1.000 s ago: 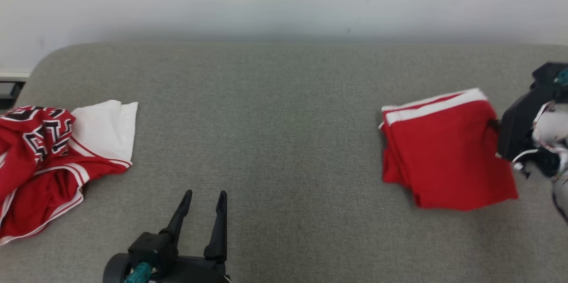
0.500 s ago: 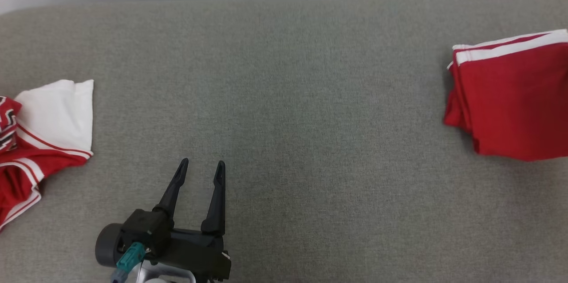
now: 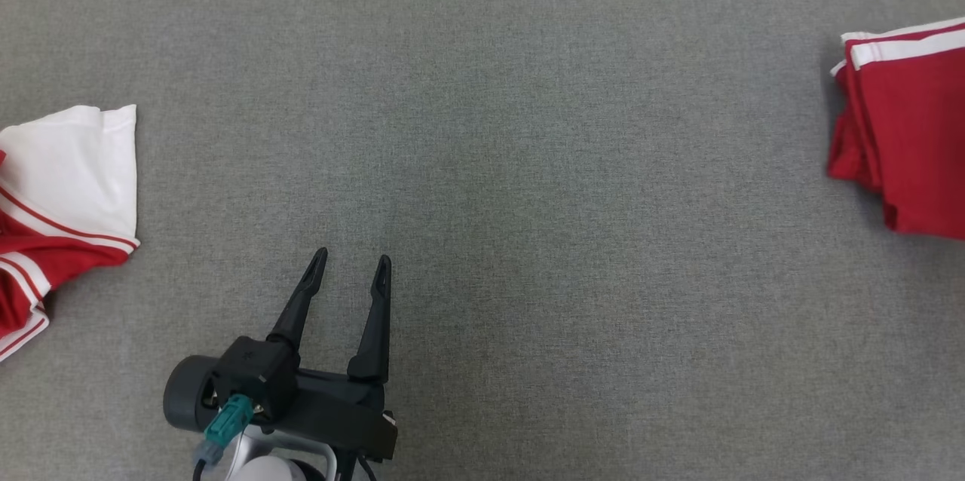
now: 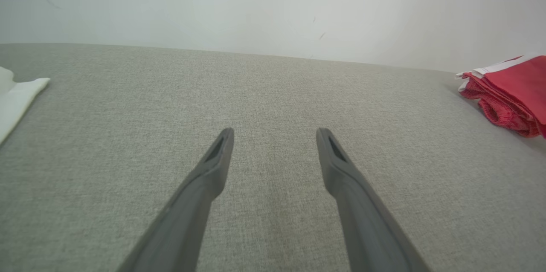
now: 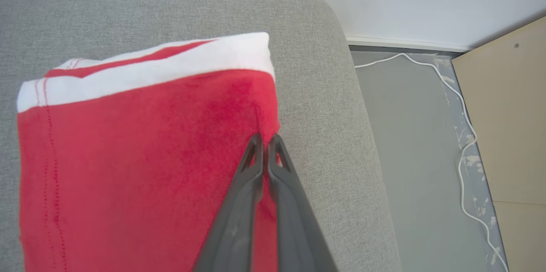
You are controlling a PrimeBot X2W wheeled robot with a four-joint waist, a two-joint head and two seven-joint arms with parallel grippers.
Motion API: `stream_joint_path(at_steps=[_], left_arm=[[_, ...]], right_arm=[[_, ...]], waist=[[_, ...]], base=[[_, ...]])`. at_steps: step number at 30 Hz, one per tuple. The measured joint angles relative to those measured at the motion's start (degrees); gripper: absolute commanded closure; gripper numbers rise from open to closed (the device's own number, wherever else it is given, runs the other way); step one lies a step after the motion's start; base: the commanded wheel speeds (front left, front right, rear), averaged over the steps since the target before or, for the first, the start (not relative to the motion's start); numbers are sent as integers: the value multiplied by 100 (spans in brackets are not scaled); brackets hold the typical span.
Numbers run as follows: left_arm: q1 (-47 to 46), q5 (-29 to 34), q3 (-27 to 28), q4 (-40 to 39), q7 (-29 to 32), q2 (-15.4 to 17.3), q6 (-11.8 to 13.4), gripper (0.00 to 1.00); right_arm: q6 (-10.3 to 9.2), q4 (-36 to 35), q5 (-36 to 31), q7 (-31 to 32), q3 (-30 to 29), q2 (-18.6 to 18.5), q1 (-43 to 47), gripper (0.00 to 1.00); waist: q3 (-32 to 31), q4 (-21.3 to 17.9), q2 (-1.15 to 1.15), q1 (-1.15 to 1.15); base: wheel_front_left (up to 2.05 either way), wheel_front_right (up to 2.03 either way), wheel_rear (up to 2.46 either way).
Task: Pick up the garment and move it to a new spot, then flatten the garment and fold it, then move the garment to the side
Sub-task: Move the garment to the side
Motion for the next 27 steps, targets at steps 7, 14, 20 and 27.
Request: stream_joint_path(at_steps=[7, 14, 20, 27], left_arm=[[-8, 0, -7, 0, 1, -11, 0, 0], [-11, -1, 1, 11, 23, -9, 0, 0], [-94, -2, 20, 98, 23, -10, 1, 0], [-93, -46, 27, 263, 14, -36, 0, 0]], right_arm=[[-51, 148, -154, -74, 77, -53, -155, 100], [-143, 318, -313, -123, 201, -71, -166, 0], [-193, 366, -465, -238, 310, -64, -311, 0], [18, 381, -352, -686, 205, 171, -311, 0]], waist=[[30, 57, 0, 0], [54, 93, 0, 0], [9, 88, -1, 0], [-159, 65, -1, 0]], base=[[0, 0, 0], [0, 0, 0], [0, 0, 0], [0, 0, 0]])
